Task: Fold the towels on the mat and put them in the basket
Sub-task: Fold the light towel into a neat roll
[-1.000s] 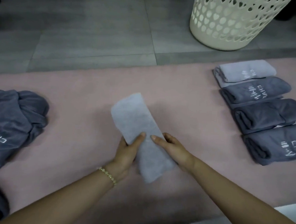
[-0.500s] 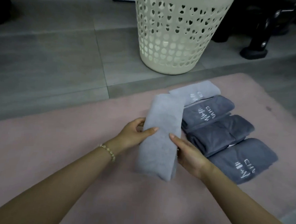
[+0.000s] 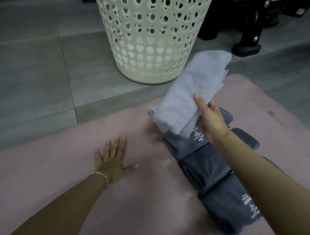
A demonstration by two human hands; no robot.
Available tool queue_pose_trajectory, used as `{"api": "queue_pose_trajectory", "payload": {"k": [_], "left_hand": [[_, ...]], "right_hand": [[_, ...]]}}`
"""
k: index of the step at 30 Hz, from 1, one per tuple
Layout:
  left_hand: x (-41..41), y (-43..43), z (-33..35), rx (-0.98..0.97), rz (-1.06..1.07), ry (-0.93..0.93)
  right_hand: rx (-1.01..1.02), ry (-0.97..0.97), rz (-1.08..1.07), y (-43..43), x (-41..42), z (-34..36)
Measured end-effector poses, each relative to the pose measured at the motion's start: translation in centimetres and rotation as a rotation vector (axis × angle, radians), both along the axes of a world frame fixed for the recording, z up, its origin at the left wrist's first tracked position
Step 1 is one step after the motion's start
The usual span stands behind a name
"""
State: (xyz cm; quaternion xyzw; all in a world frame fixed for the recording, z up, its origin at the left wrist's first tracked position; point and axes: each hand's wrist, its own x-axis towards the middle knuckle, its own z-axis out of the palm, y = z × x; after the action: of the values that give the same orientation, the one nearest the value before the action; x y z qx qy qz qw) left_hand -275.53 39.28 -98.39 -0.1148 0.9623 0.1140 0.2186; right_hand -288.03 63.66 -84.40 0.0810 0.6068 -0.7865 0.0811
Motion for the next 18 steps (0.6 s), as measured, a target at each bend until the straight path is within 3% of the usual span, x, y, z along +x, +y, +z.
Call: {"api": "queue_pose_trajectory", "payload": {"k": [4, 10, 18], "left_hand": [[-0.2, 0.1, 0.5, 0.021, -0.006, -0.018], [-0.4, 0.2, 0.7, 0.022, -0.002, -0.049], [-0.5, 0.3, 0.6, 0.008, 0.006, -0.031]], "right_hand": [[-0.102, -0.069, -0.109, -1.4, -4.4, -1.4], [-0.044, -0.344, -0.223, -1.9, -4.4, -7.5], [-0.118, -0.310, -0.195, -3.2, -5.1, -7.0]]}}
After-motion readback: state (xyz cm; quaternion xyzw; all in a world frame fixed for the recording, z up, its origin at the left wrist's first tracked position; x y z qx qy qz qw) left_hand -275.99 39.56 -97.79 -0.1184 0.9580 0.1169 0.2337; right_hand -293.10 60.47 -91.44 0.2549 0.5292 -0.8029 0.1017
